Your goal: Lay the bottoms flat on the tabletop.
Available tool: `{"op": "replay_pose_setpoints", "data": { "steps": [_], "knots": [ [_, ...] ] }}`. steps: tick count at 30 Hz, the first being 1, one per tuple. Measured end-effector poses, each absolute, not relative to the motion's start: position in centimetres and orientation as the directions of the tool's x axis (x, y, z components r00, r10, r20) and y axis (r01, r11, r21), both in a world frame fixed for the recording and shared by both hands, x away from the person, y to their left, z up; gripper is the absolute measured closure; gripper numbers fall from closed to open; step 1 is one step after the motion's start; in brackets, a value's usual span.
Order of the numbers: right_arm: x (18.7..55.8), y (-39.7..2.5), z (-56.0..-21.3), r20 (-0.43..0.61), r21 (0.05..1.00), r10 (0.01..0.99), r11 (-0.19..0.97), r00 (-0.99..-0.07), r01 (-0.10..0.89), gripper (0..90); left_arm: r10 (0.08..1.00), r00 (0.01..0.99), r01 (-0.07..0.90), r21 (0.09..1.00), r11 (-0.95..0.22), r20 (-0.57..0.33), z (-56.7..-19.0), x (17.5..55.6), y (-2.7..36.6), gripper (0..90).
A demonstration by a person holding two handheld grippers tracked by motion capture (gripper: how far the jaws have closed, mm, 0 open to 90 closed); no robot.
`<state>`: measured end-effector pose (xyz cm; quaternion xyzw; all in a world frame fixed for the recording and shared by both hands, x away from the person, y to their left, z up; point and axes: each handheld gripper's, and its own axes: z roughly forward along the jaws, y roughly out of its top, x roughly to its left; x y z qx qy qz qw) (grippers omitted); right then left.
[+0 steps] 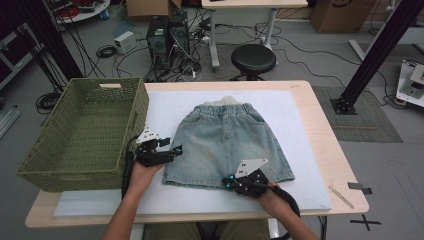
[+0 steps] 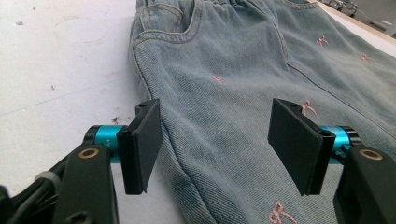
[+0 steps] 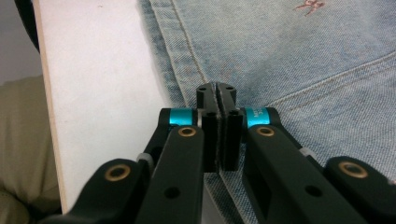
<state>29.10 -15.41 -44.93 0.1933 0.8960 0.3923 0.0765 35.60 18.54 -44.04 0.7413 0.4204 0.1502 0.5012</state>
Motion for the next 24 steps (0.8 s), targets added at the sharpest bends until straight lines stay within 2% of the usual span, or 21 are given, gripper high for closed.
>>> {"op": "replay_pose_setpoints", "data": {
  "steps": [5,8,10,12,14,15,17,21,24],
  "knots": [
    [29.1,-15.5,-44.9,0.034,0.735,0.398,0.611,-0.917,0.292,90.0,0.773,0.603,0.472,0.87,-0.145,-0.198,-44.0,35.5,18.5,35.1],
    [28.9,-15.7,-45.0,0.091,0.734,0.315,0.62,-0.945,0.277,90.0,0.773,0.603,0.474,0.869,-0.146,-0.199,-44.1,35.5,18.5,35.1],
    [28.4,-15.3,-45.0,0.051,0.719,0.299,0.652,-0.953,0.243,90.0,0.774,0.601,0.476,0.867,-0.146,-0.2,-44.1,35.6,18.5,35.1],
    [28.6,-15.7,-44.6,0.066,0.755,0.36,0.592,-0.931,0.282,90.0,0.773,0.603,0.474,0.868,-0.146,-0.199,-44.1,35.5,18.5,35.1],
    [29.1,-16.3,-44.2,0.097,0.779,0.398,0.54,-0.912,0.319,68.8,0.772,0.604,0.471,0.87,-0.146,-0.198,-44.0,35.5,18.5,35.1],
    [29.4,-16.5,-44.1,0.087,0.784,0.453,0.519,-0.887,0.342,60.9,0.772,0.603,0.472,0.87,-0.143,-0.2,-44.0,35.5,18.5,35.1],
    [29.7,-16.8,-44.4,0.065,0.769,0.489,0.531,-0.87,0.356,60.4,0.771,0.604,0.473,0.869,-0.144,-0.201,-44.0,35.5,18.6,35.1],
    [29.7,-17.4,-44.0,0.091,0.8,0.475,0.488,-0.875,0.348,59.1,0.772,0.603,0.472,0.87,-0.142,-0.201,-44.0,35.5,18.7,35.1],
    [29.6,-17.5,-43.8,0.048,0.793,0.484,0.514,-0.874,0.328,56.8,0.773,0.602,0.475,0.868,-0.144,-0.201,-44.0,35.5,18.7,35.1]
  ]
}}
